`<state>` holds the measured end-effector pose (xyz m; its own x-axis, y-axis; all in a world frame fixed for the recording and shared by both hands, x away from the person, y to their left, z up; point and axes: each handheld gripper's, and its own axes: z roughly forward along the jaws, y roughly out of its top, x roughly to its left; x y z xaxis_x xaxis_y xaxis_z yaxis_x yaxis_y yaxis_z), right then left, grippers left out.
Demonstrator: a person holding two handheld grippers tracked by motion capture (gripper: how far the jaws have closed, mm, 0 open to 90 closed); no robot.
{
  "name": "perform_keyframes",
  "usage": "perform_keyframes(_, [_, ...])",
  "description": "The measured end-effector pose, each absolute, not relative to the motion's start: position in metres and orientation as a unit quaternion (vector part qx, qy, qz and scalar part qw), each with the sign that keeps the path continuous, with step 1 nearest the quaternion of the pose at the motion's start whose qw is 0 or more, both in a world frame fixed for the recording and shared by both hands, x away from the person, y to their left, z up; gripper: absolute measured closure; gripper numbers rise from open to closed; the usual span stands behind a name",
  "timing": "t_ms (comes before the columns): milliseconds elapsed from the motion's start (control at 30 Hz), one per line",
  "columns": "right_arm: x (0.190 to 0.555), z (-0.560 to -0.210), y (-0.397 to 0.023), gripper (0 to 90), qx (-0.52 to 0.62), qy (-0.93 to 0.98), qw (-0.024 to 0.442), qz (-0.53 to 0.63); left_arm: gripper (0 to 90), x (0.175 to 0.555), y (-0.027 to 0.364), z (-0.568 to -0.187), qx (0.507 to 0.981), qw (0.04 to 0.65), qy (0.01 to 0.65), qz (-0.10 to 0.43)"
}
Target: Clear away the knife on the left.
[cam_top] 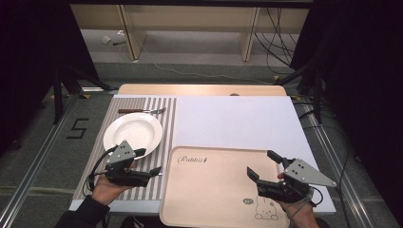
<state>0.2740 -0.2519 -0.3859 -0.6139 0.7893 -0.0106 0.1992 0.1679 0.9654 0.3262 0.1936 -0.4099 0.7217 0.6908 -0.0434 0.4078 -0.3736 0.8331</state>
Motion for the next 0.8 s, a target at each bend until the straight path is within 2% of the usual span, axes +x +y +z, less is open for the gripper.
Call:
perform_keyframes(267, [0.275,-0.386,-0.252,16.6,0.346,0.714,0.27,0.545,19.6,0.332,0.21,-0.415,0.846,0.363,0.357,0.159])
perform_keyframes(500, [0.275,-0.387,-0.252,16.7,0.348,0.715,0.27,0.544,21.9,0.337,0.229,-0.429,0.875,0.279,0.374,0.131])
perform_keyframes(800, [0.276,-0.388,-0.251,16.9,0.351,0.714,0.27,0.542,22.3,0.344,0.238,-0.438,0.881,0.241,0.391,0.11])
